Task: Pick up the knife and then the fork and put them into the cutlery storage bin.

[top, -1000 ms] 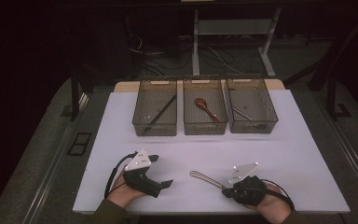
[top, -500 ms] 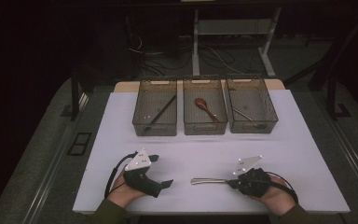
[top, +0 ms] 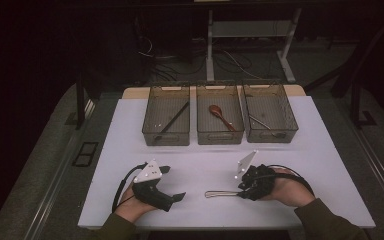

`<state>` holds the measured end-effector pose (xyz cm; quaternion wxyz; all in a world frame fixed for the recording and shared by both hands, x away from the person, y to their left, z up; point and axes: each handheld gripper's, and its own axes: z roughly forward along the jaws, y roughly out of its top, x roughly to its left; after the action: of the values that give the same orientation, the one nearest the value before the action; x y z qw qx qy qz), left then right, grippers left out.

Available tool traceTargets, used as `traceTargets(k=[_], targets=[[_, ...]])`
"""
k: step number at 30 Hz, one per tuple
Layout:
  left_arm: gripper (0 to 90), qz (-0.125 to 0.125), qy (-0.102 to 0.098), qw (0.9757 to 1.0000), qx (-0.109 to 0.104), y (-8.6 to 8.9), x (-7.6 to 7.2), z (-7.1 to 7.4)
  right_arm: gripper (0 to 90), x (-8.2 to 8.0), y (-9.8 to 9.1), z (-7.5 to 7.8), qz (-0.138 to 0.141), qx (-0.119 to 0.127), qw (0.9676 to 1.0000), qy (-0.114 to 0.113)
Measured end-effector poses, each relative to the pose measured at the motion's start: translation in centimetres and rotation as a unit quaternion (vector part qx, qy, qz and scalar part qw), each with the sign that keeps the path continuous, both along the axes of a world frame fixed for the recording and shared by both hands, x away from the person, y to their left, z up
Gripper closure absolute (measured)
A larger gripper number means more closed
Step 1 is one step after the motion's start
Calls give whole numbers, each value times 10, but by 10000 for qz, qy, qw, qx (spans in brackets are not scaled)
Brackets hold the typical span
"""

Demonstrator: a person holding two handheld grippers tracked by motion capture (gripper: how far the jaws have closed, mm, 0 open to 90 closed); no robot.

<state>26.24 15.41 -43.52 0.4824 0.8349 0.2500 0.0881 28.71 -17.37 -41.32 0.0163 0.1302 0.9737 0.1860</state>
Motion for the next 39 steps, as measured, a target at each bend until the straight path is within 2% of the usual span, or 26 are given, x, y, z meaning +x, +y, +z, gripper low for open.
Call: traceTargets(k=[5,10,17,18,21,26,28,29,33,35,36,39], targets=[[0,-5,-4,10000,-6,0,0,0,702,4,14,-1,315,-440,9985,1],[0,-7,5,10000,1,-1,0,0,727,6,21,-6,555,-723,9958,27],[0,-26,11,10000,12,-1,0,-1,774,7,28,-5,738,-944,9928,74],[0,-24,10,10000,10,-1,0,0,787,8,29,-6,803,-975,9920,28],[0,-17,12,10000,3,-1,0,0,794,7,30,-5,796,-1042,9914,9],[0,-9,5,10000,-2,-1,0,0,797,7,27,-5,704,-925,9932,27],[0,-19,-3,10000,4,0,0,0,797,8,24,-5,600,-808,9949,81],[0,-18,-1,10000,4,0,0,0,797,9,23,-4,553,-739,9957,29],[0,-14,-3,10000,-6,0,0,0,797,16,15,1,56,-464,9989,-72],[0,-14,-5,10000,-4,0,0,0,797,20,10,4,-175,-290,9994,-101],[0,-15,-5,10000,-4,0,0,0,797,20,7,7,-373,-159,9992,-63],[0,-24,-5,10000,3,0,0,0,797,27,-5,13,-736,105,9971,-141]])
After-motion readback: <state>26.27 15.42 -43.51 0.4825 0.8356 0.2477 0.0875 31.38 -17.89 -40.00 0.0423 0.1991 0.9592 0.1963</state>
